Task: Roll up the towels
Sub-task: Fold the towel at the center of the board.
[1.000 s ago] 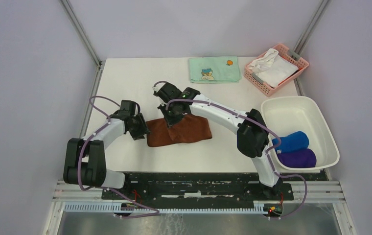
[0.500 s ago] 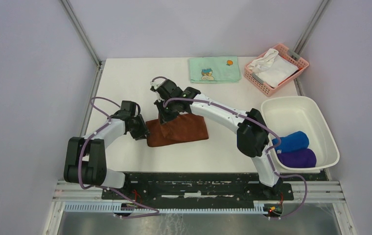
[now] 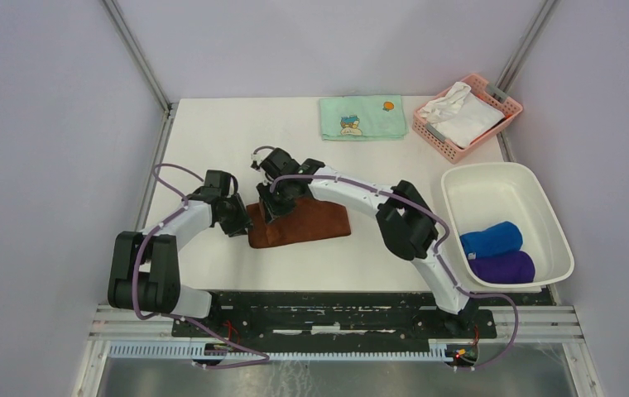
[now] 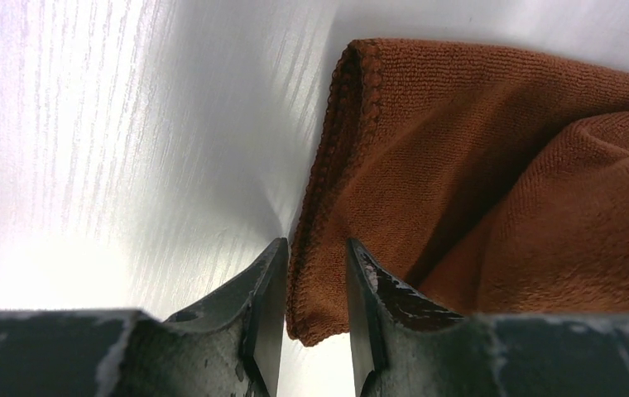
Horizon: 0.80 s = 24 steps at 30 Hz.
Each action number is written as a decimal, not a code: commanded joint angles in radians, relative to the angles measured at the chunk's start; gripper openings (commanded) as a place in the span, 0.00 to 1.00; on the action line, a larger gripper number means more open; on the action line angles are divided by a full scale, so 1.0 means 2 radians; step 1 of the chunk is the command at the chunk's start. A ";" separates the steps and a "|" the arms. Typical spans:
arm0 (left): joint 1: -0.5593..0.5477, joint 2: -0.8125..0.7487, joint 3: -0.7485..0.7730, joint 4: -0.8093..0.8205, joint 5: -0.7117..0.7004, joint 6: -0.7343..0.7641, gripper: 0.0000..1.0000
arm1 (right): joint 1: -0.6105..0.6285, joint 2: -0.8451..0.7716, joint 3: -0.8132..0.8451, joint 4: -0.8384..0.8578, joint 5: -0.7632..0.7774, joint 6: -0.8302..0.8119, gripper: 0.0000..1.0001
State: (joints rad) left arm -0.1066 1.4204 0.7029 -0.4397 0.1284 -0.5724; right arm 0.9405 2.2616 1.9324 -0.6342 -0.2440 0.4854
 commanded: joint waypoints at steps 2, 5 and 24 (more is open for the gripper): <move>-0.002 -0.029 0.008 -0.010 -0.036 -0.017 0.40 | 0.001 -0.017 -0.001 0.024 -0.053 0.004 0.38; -0.001 -0.049 0.015 -0.026 -0.060 -0.019 0.44 | -0.001 -0.063 -0.025 0.015 -0.057 -0.022 0.50; -0.183 -0.072 0.094 -0.047 -0.113 -0.061 0.48 | -0.172 -0.292 -0.421 0.172 -0.071 0.006 0.51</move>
State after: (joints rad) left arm -0.4294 1.2106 0.8783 -0.5800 -0.0944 -0.6186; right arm 0.6041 1.7184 1.1511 -0.4023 -0.3580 0.4751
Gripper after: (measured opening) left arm 0.510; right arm 0.514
